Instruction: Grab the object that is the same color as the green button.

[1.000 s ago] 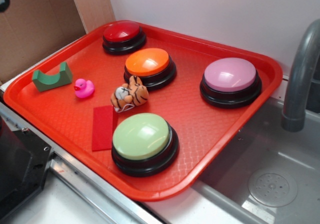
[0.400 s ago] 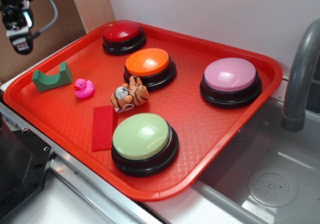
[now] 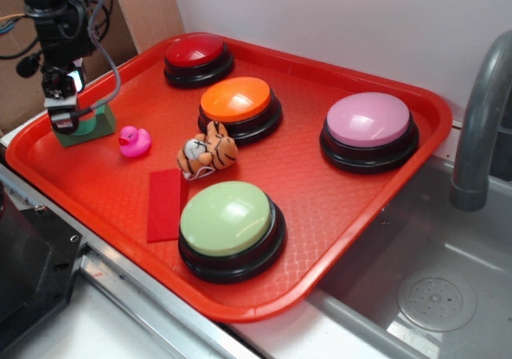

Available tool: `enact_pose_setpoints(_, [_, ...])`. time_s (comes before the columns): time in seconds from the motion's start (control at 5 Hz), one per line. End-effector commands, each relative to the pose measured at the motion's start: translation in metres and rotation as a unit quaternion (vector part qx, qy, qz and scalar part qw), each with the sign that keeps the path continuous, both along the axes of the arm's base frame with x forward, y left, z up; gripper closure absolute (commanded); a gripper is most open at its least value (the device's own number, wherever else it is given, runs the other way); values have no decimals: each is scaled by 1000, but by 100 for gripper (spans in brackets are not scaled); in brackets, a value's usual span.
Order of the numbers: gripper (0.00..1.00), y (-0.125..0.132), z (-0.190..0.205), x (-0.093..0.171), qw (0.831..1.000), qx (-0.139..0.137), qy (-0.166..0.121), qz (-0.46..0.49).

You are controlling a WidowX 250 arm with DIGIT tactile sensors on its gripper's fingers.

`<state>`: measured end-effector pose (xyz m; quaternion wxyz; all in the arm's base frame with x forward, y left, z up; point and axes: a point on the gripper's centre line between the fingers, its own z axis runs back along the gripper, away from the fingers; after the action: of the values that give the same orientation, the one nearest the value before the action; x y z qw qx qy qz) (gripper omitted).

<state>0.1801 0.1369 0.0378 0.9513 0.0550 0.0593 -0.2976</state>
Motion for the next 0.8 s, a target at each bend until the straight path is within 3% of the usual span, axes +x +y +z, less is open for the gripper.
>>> enact_pose_setpoints(0.0, [0, -13, -19, 21, 1000, -19, -13, 3])
enact_pose_setpoints(0.2, [0, -18, -24, 28, 999, -41, -12, 14])
enact_pose_setpoints(0.4, [100, -13, -23, 28, 998, -35, -22, 40])
enact_pose_setpoints(0.6, [100, -5, -12, 28, 998, -20, -31, 58])
